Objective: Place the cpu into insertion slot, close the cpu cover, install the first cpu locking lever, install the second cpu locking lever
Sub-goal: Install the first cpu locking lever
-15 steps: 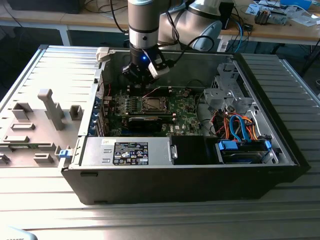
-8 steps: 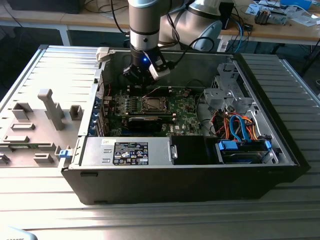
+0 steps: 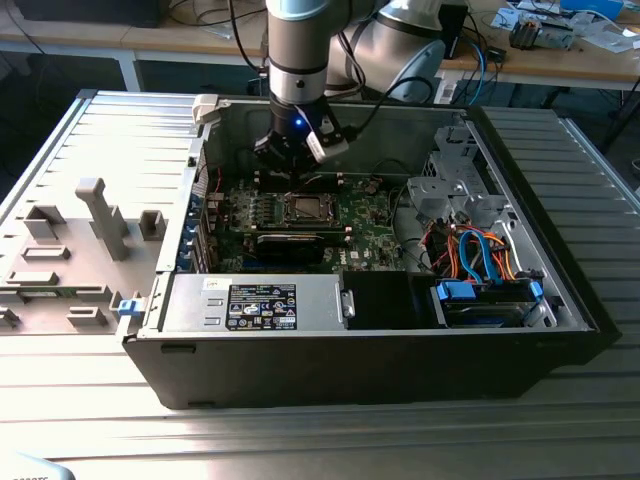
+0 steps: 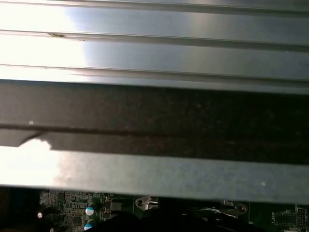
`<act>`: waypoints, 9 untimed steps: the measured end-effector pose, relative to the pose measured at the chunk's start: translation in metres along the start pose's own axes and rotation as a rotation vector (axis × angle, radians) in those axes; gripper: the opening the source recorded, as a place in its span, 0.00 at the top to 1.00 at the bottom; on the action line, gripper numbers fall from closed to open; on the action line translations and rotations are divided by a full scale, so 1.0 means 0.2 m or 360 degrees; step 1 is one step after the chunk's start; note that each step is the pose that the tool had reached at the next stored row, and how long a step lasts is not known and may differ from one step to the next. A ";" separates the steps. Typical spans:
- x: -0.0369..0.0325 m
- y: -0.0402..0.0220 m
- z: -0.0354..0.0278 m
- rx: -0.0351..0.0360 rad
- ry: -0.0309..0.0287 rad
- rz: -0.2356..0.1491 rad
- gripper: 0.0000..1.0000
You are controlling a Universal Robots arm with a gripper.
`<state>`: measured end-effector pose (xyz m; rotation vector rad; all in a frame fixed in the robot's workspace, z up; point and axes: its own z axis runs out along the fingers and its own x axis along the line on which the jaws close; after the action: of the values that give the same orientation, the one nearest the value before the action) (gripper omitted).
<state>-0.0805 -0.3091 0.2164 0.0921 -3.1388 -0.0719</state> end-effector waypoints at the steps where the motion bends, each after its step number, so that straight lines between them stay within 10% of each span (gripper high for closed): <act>1: -0.001 0.000 0.002 0.0000 0.00000 0.0000 0.89; 9: 0.003 0.005 0.009 0.0000 0.00010 -0.0022 0.89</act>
<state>-0.0811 -0.3081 0.2147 0.1136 -3.1378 -0.0719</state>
